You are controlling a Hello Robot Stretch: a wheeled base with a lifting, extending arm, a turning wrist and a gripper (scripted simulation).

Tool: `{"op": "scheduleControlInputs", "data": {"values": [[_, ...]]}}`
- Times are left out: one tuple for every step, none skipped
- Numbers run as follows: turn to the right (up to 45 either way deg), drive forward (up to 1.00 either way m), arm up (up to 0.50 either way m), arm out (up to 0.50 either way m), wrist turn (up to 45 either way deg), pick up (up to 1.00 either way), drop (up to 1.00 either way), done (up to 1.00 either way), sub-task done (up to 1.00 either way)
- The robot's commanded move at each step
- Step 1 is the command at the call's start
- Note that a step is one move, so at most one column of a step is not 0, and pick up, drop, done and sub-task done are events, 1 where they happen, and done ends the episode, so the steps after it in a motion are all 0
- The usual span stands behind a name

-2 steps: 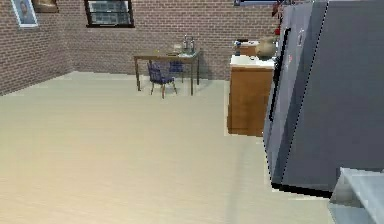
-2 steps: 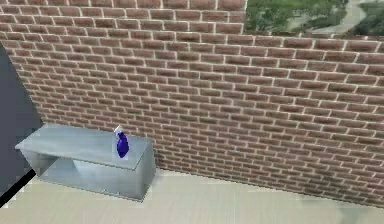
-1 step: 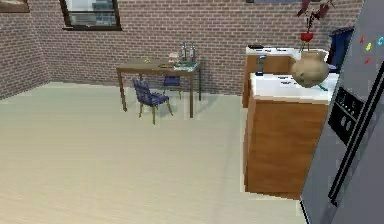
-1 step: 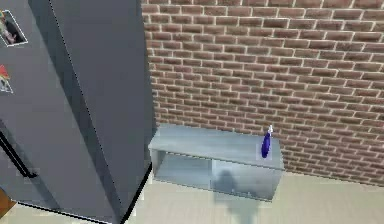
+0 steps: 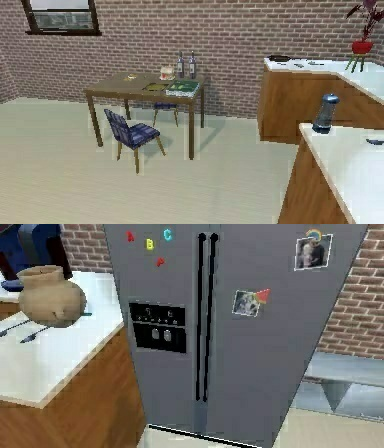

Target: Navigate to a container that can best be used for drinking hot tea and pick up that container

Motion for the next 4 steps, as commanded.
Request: {"op": "scheduleControlInputs", "data": {"values": [[0.0,0.35,0.00,0.00,0.0,0.00,0.00,0.00,0.00],[0.0,0.75,0.00,0.00,0.0,0.00,0.00,0.00,0.00],[45.0,0.00,0.00,0.00,0.0,0.00,0.00,0.00,0.00],[15.0,0.00,0.00,0.00,0.0,0.00,0.00,0.00,0.00]]}}
